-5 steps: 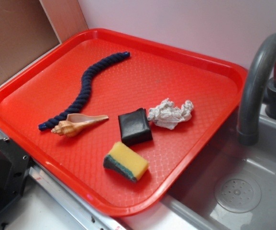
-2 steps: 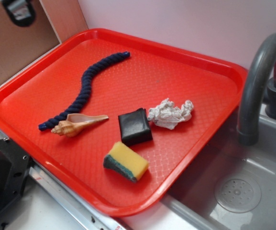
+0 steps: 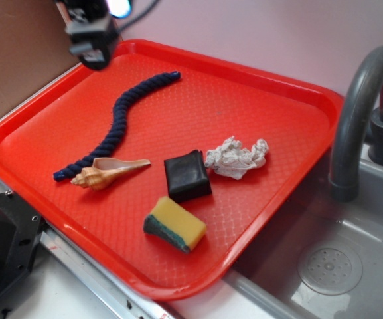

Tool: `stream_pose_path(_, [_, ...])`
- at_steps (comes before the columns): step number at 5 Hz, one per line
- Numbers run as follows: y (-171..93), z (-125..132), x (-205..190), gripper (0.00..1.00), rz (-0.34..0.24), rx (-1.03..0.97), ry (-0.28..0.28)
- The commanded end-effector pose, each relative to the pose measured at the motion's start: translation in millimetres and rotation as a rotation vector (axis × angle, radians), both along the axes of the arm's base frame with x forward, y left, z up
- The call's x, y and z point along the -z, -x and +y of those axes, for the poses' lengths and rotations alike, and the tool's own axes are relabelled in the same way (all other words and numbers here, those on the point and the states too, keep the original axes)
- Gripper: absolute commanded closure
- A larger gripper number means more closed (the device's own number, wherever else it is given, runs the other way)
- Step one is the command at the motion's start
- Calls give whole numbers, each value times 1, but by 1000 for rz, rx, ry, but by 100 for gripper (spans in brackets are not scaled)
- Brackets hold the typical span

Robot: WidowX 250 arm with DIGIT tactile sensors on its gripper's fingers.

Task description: Grab the green sponge.

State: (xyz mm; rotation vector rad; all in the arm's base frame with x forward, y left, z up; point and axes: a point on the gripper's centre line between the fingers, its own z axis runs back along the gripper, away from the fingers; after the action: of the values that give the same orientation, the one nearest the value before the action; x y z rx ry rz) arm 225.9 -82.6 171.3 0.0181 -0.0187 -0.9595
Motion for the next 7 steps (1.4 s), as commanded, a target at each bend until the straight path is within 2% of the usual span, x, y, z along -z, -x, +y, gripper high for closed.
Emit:
stream_pose_path(1, [41, -52, 11, 0, 4, 359, 12])
stream_pose_path(2, [60, -75, 25, 0, 66, 432, 22])
stream_pose_path(3, [76, -93, 42, 0, 111, 460, -7])
stream_pose_path(5, [79, -102, 79, 0, 146, 490, -55])
stream_pose_path(7, [79, -99, 116, 0, 175, 440, -217])
